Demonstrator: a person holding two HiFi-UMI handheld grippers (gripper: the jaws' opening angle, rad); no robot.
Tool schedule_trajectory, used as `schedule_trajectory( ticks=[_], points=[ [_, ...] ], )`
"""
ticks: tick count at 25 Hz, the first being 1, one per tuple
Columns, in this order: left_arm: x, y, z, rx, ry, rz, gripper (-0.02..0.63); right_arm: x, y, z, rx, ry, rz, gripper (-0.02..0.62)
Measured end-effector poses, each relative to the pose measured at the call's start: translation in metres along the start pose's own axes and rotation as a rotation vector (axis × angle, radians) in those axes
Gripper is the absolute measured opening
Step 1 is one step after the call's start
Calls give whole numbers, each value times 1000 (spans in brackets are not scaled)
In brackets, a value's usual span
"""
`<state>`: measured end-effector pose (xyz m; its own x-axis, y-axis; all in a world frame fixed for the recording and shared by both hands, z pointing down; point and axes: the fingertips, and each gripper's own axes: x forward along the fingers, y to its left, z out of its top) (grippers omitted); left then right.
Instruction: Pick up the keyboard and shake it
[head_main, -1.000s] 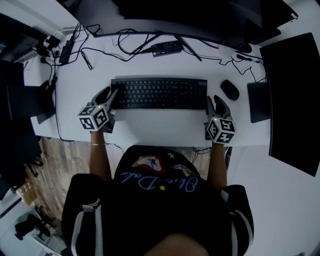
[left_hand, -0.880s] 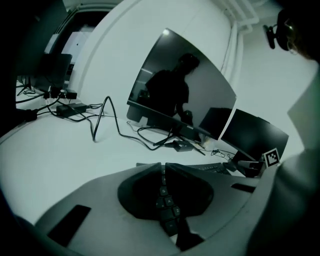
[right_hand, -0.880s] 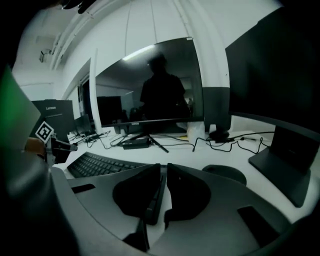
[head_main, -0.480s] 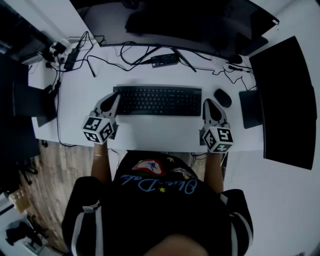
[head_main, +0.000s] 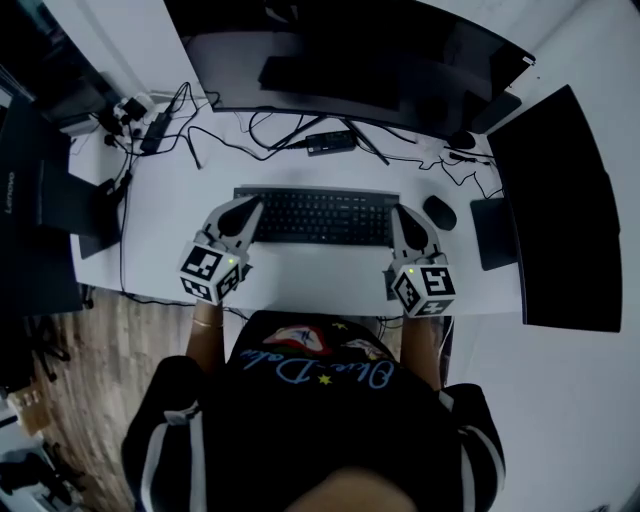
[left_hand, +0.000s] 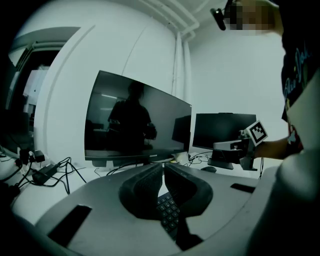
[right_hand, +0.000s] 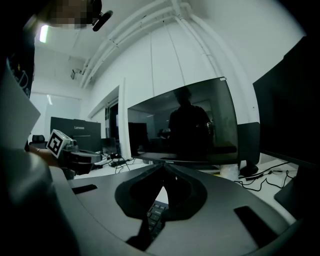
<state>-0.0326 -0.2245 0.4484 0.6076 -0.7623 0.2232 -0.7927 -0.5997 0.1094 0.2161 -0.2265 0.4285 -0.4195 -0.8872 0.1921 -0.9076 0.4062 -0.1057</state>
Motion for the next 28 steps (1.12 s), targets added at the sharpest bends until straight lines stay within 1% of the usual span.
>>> schedule_trajectory(
  ticks=[5, 9, 12, 15, 28],
  points=[
    [-6, -4, 13, 17, -39, -4, 12, -3, 11, 6, -13, -17, 14, 0],
    [-8, -7, 14, 41, -37, -11, 14, -6, 15, 5, -14, -24, 15, 0],
    [-7, -7, 17, 31, -45, -15, 14, -7, 20, 8, -26, -33, 29, 0],
    [-9, -6, 18, 20, -50, -3, 14, -8, 23, 8, -22, -34, 45, 0],
    [-8, -6, 16, 9, -49, -5, 14, -9, 25, 8, -17, -31, 52, 0]
  ],
)
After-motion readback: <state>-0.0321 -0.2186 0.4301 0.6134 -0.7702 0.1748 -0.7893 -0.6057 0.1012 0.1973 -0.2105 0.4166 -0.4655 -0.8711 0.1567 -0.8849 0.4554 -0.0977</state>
